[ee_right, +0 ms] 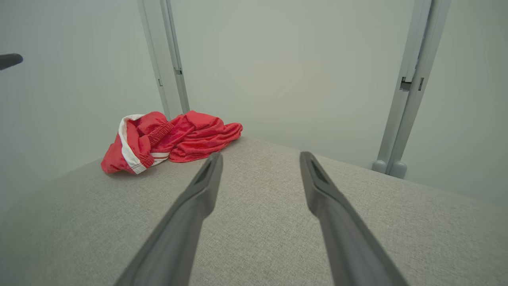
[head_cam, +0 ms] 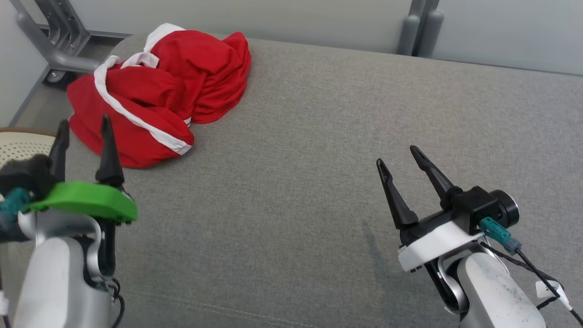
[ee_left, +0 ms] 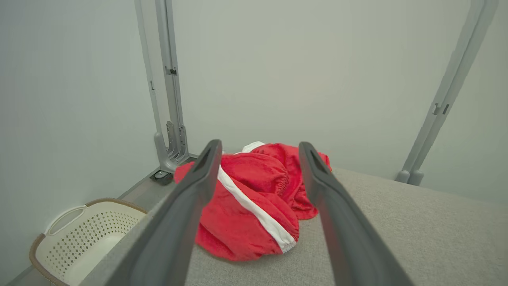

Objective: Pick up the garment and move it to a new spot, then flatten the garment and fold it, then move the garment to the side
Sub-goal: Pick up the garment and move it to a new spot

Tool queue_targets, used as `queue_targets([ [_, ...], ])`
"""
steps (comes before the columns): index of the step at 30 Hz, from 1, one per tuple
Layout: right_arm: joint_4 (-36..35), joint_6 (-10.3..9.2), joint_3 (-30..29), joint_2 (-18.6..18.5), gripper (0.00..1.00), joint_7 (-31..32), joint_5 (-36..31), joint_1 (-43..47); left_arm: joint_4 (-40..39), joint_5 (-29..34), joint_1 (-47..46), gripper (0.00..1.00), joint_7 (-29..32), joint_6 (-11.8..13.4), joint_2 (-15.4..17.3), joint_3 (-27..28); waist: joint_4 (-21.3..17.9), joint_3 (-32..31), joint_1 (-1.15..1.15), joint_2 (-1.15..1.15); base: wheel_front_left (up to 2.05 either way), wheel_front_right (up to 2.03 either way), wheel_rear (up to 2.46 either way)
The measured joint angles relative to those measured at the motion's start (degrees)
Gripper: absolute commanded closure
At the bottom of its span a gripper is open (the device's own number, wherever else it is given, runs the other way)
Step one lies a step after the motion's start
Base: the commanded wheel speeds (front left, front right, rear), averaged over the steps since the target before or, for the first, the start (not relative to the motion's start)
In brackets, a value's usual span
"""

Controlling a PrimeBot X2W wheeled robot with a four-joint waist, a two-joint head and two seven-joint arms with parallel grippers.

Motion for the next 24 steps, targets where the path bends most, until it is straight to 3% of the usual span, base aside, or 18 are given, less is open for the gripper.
queue_targets([
  [6, -0.44, 0.04, 0.07, -0.66, 0.0, -0.05, -0.68, -2.12, 4.71, -7.48, -10.44, 0.0, 7.9, 0.33, 0.05, 6.21, -2.01, 3.3, 0.0, 0.0, 0.0, 0.0, 0.0],
  [11, -1.75, 0.24, 0.16, -0.92, 0.0, -0.03, -1.4, -4.09, 9.69, -8.39, -15.07, 0.0, 13.84, 1.65, 4.14, 10.51, -4.18, 6.31, 0.0, 0.0, 0.0, 0.0, 0.0],
  [15, -2.81, 0.51, -0.04, -1.62, 0.0, 0.13, -1.63, -5.51, 12.69, -9.98, -17.58, 0.0, 17.93, 2.19, 5.28, 13.14, -6.18, 9.02, 0.0, 0.0, 0.0, 0.0, 0.0],
  [24, -5.67, 0.48, -1.67, -3.1, 0.0, 0.29, -2.96, -8.89, 16.36, -10.29, -23.58, 0.0, 20.35, 3.18, 8.61, 17.81, -10.33, 15.91, 0.0, 0.0, 0.0, 0.0, 0.0],
])
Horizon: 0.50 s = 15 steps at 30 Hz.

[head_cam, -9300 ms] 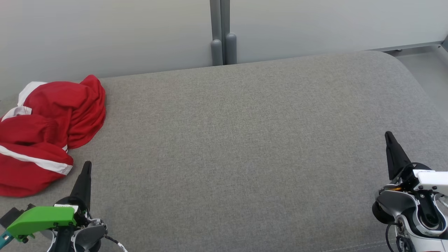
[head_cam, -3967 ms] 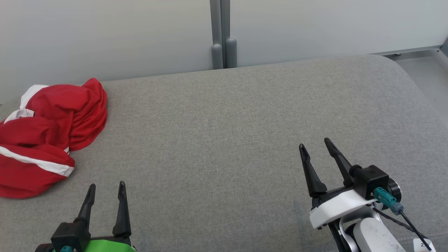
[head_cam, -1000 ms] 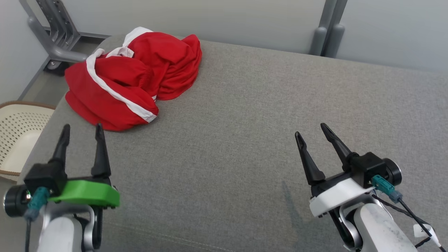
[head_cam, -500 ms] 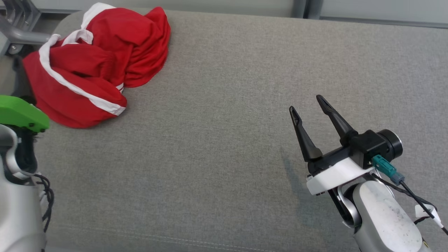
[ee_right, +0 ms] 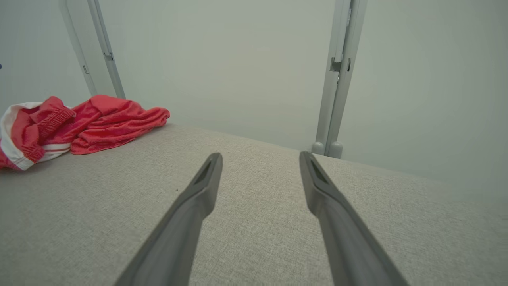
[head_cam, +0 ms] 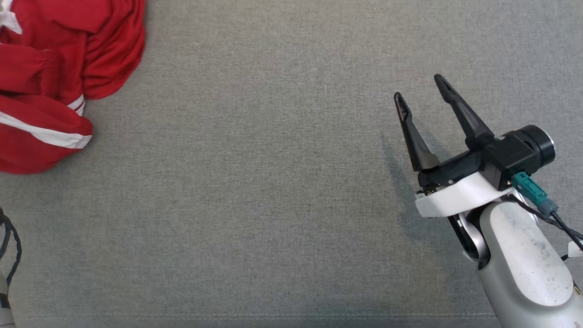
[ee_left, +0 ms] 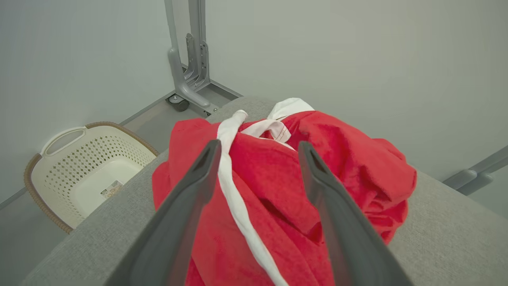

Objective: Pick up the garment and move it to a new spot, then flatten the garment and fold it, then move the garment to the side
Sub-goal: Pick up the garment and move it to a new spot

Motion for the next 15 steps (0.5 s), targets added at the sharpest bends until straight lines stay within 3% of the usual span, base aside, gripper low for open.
queue_targets([
  [8, -0.64, -0.05, -1.43, -1.3, 0.0, 0.0, -0.15, -1.56, 6.55, 0.37, -0.67, 0.0, 1.01, 0.03, -2.23, -0.82, -1.97, 5.46, 0.0, 0.0, 0.0, 0.0, 0.0],
  [15, -0.56, -0.02, -1.37, -1.37, 0.0, -0.01, -0.19, -1.9, 10.49, 2.47, -1.29, 0.0, 0.91, 0.22, -1.99, -0.11, -1.96, 7.33, 0.0, 0.0, 0.0, 0.0, 0.0],
])
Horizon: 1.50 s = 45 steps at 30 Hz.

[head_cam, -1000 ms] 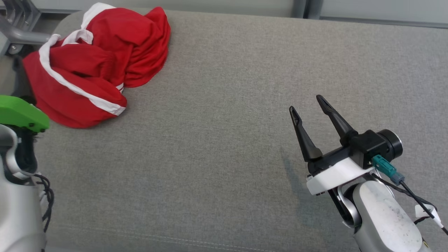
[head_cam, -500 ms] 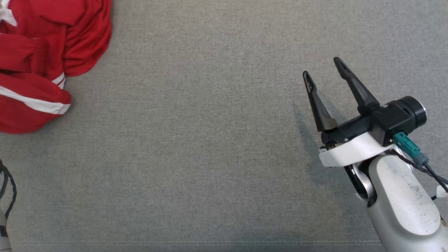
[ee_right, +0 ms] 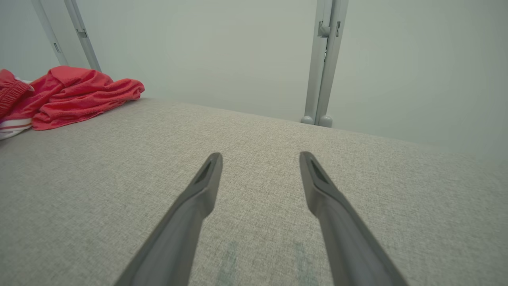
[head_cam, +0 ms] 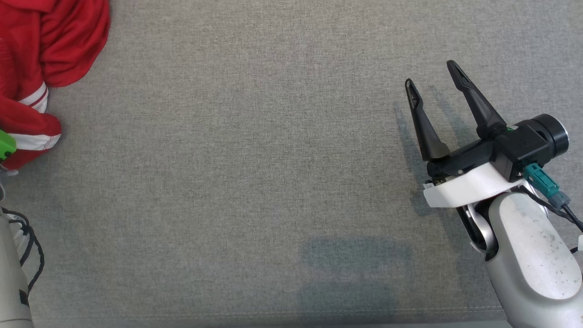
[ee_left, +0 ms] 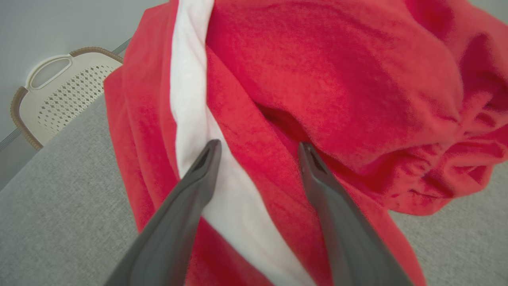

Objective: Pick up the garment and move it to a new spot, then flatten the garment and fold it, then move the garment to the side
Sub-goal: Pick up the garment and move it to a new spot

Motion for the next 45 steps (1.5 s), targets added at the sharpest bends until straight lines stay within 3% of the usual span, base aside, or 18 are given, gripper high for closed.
queue_targets([
  [7, 0.19, 0.02, 0.01, -0.23, 0.0, 0.0, 0.01, -0.07, 4.01, 0.96, -1.17, 0.0, -0.02, 0.19, -0.09, 1.9, 0.43, 0.22, 0.0, 0.0, 0.0, 0.0, 0.0],
  [8, 0.2, 0.02, 0.02, -0.26, 0.0, 0.0, 0.01, -0.09, 4.54, 0.96, -1.24, 0.16, -0.03, 0.2, -0.18, 2.12, 0.45, 0.24, 0.0, 0.0, 0.0, 0.0, 0.0],
  [9, 0.21, 0.03, 0.03, -0.3, 0.0, 0.0, 0.01, -0.13, 4.94, 0.96, -1.33, 0.71, -0.14, 0.2, -0.33, 2.49, 0.47, 0.25, 0.0, 0.0, 0.0, 0.0, 0.0],
  [10, 0.24, 0.03, 0.04, -0.3, 0.0, 0.0, 0.01, -0.21, 5.36, 0.98, -1.6, 1.0, -0.69, 0.2, -0.52, 2.99, 0.49, 0.26, 0.0, 0.0, 0.0, 0.0, 0.0],
  [22, 2.72, 0.01, -0.19, -0.54, 0.0, -0.19, 0.22, -0.58, 6.56, 1.25, -3.85, 1.0, -6.47, 0.1, -3.08, 1.56, 1.08, -2.54, 0.0, 0.0, 0.0, 0.0, 0.0],
  [32, 5.84, -0.01, -0.43, 0.85, 0.0, -0.33, 0.87, -0.26, 3.57, 3.27, -5.69, 1.0, -14.39, -5.68, -2.3, -2.42, 2.14, -8.26, 0.0, 0.0, 0.0, 0.0, 0.0],
  [45, 7.65, -0.01, 0.65, 4.2, 0.0, -0.34, 3.37, 1.96, -4.25, 6.99, -9.63, 1.0, -18.92, -11.47, -0.79, -9.79, 1.1, -17.17, -0.01, 0.0, 0.0, 0.0, 0.0],
])
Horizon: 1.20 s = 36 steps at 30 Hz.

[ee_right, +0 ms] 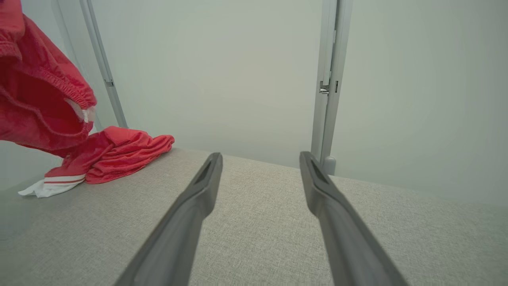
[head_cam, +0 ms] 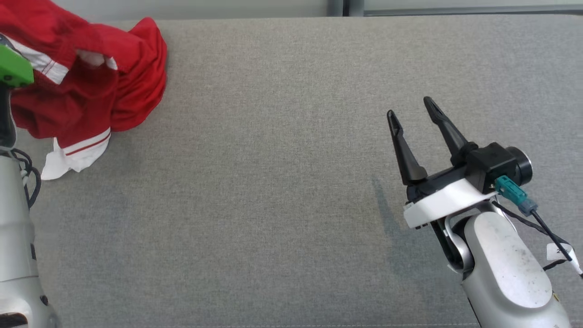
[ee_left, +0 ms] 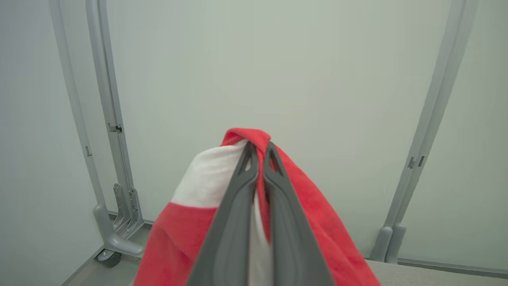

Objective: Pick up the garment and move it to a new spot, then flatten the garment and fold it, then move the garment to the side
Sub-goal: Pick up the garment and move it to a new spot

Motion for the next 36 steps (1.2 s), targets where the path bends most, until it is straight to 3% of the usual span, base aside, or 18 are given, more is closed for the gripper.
queue_targets([
  [5, 0.16, -0.41, 0.33, 0.41, 0.0, 0.0, 0.45, 1.32, -2.22, 0.04, -0.68, 1.0, 0.34, -0.69, -1.78, -2.24, -2.03, -1.98, 0.0, 0.0, 0.0, 0.0, 0.0],
  [16, -0.4, -2.1, -1.12, 0.69, 0.0, 0.0, 0.92, 4.26, -4.69, -4.5, 1.38, 1.0, 3.07, -1.1, -12.12, -7.65, -10.2, -4.89, 0.0, 0.0, 0.0, 0.0, 0.0],
  [23, -1.75, -2.1, -0.7, 1.52, 0.0, 0.0, 1.0, 4.35, -1.14, -5.84, 11.2, 1.0, 3.82, 0.4, -11.02, -10.95, -15.79, -5.02, 0.0, 0.0, 0.0, 0.0, 0.0],
  [28, -2.1, -2.09, -0.23, 1.64, 0.0, 0.0, 1.51, 4.36, -0.71, -5.87, 12.32, 1.0, 3.49, 2.22, -10.0, -13.3, -19.78, -4.2, 0.0, 0.0, 0.0, 0.0, 0.0],
  [36, -2.42, -1.93, 0.45, 1.83, 0.0, 0.0, 1.56, 4.32, -1.71, -12.78, 12.35, 1.0, 0.87, 2.68, -9.74, -23.13, -25.67, -2.28, 0.0, 0.0, 0.0, 0.0, 0.0],
])
